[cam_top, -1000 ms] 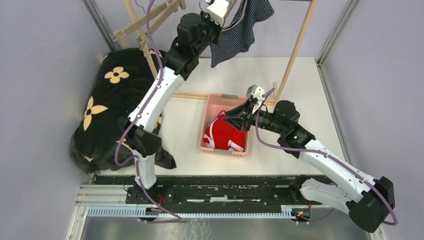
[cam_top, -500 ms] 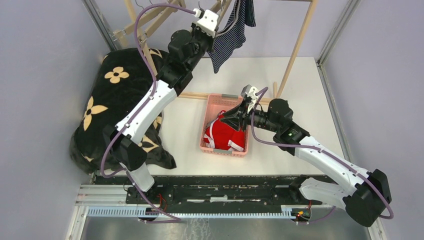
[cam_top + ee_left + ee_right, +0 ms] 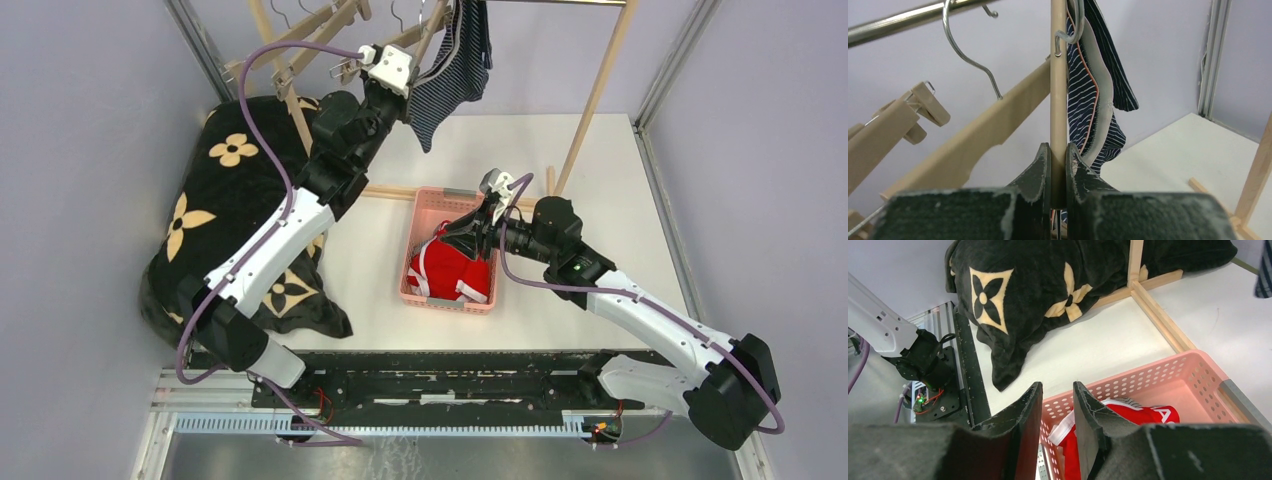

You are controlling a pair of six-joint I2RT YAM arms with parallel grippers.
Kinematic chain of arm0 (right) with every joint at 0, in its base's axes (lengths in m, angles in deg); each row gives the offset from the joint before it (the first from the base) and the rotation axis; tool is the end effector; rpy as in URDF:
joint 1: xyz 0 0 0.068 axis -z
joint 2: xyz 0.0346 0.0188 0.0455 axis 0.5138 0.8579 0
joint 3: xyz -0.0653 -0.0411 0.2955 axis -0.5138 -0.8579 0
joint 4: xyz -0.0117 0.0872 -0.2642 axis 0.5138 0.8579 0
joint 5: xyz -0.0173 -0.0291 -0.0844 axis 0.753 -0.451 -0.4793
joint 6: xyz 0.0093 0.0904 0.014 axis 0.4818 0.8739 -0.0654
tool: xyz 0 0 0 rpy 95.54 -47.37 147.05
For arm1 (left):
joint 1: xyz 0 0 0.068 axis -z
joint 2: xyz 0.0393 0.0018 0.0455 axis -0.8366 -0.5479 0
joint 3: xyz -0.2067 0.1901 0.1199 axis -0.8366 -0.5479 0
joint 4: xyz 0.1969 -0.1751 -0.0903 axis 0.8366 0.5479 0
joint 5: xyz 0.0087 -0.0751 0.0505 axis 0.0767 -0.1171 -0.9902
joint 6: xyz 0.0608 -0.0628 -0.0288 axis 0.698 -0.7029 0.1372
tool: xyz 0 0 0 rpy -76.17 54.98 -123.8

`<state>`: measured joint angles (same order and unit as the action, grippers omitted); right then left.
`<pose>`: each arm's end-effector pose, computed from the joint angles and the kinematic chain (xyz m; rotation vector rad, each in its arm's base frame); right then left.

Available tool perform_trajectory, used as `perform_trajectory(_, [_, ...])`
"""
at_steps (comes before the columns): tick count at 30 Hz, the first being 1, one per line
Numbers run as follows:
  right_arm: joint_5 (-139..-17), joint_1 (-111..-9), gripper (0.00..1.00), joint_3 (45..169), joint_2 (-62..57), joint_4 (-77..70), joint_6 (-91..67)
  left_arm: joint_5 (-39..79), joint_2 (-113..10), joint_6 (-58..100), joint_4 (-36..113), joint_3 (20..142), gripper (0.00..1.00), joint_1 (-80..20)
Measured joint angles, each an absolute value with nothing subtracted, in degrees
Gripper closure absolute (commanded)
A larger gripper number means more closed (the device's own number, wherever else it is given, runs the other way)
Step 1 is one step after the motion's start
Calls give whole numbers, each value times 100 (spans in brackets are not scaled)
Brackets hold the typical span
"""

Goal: Remove the underwear clipped to the hanger

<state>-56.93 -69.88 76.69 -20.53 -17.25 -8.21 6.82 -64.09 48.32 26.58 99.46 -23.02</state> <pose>0.2072 0.2188 0.3462 -0.8095 1.5476 1.0580 0.3515 -0.2268 0.5297 0.4715 1.1910 -0.2192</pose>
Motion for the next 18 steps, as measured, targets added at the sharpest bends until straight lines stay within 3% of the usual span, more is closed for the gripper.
perform_trajectory(9, [-5951, -6988, 60, 7689, -2070, -1644, -939, 848, -5928, 4830, 3506, 9614, 97, -2302])
perform_trajectory(18, [-7322, -6892, 39, 8675, -2352, -468, -1936, 1220, -4689, 4808, 5720, 9478, 97, -2302])
